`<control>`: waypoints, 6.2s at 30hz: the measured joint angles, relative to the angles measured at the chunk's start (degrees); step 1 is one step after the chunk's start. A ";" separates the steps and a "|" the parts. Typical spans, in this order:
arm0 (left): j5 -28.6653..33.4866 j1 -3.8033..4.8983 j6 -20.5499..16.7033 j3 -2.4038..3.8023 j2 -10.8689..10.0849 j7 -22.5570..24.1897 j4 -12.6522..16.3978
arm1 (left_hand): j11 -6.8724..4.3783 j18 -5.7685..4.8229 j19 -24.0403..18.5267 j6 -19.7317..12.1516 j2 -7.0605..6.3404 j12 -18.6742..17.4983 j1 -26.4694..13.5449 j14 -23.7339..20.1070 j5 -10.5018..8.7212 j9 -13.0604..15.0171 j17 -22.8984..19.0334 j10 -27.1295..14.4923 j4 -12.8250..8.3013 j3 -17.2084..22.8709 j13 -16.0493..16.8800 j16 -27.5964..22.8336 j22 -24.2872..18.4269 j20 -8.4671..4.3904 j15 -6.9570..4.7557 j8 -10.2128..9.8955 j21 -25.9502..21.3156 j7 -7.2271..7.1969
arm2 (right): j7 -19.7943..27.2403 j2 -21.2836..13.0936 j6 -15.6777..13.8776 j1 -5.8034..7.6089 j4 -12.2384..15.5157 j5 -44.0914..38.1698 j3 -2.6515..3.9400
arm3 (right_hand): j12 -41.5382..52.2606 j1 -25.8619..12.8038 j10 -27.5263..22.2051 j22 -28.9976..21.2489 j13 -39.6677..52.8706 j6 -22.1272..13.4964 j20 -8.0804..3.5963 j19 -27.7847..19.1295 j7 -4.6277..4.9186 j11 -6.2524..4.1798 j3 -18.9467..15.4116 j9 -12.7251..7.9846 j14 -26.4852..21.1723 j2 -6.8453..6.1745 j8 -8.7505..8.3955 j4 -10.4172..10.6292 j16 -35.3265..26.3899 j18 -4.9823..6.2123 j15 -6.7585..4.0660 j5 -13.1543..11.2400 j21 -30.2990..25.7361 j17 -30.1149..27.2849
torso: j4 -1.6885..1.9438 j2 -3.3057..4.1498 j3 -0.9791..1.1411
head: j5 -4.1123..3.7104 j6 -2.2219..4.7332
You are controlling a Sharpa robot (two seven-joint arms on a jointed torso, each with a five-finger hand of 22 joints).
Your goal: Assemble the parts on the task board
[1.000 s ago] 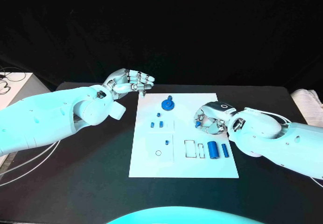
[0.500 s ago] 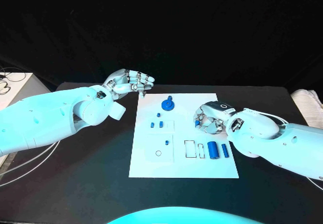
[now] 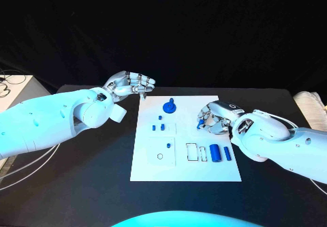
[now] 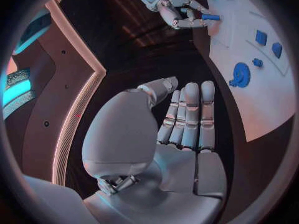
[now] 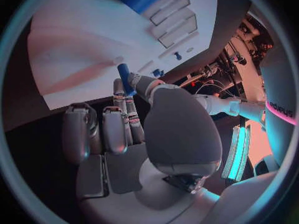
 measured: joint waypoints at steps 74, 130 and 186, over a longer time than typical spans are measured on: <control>0.03 -0.02 0.04 -0.05 1.47 -0.19 -1.38 | 0.00 0.00 0.00 -0.20 0.00 0.45 0.00 0.00 0.00 0.00 0.00 0.00 0.00 0.00 0.08 0.00 0.01 0.00 0.00 0.00 0.05 0.20 | 1.56 12.21 2.09 -6.05 3.91 -2.73 -1.26 | -0.73 0.00 1.61 0.00 0.07 -0.53 0.00 -0.01 0.09 -0.58 -0.09 0.03 0.00 0.36 -0.14 -0.42 0.00 0.00 0.01 0.33 -0.01 -0.27 | -0.04 -0.08 -0.03 | 3.02 -1.36; 0.03 -0.01 0.70 -0.05 1.05 -0.67 -0.93 | 0.00 0.00 0.00 -0.40 0.00 0.67 0.00 -0.20 0.00 0.00 0.00 -0.41 -0.31 0.00 0.10 0.00 0.01 0.00 0.20 0.34 0.05 0.00 | -0.79 13.93 4.15 -7.16 3.50 -10.37 -1.87 | -6.21 -3.78 -3.82 0.00 -0.22 -4.57 1.34 -1.35 1.90 1.55 0.39 0.77 -0.02 -2.91 -2.26 -1.36 -1.91 0.01 1.04 0.33 -7.00 -3.70 | -0.09 -0.17 -0.03 | 2.99 -1.80; 0.77 -0.03 1.01 -0.13 -0.10 -1.18 -0.62 | 0.21 -0.01 -0.20 -1.24 0.30 1.00 -0.76 -0.40 0.00 -0.10 -0.06 -1.44 0.09 -0.39 0.08 0.00 -0.28 0.20 0.40 0.55 -0.33 -0.01 | -3.26 -18.71 3.98 1.49 13.38 25.65 -1.42 | 70.96 -3.56 15.34 0.03 69.77 -9.20 -0.55 0.09 0.21 -1.43 -35.41 3.86 -0.19 3.51 5.84 12.26 8.35 -1.36 -0.42 2.58 6.01 8.86 | -1.03 -1.07 -0.18 | -4.11 0.03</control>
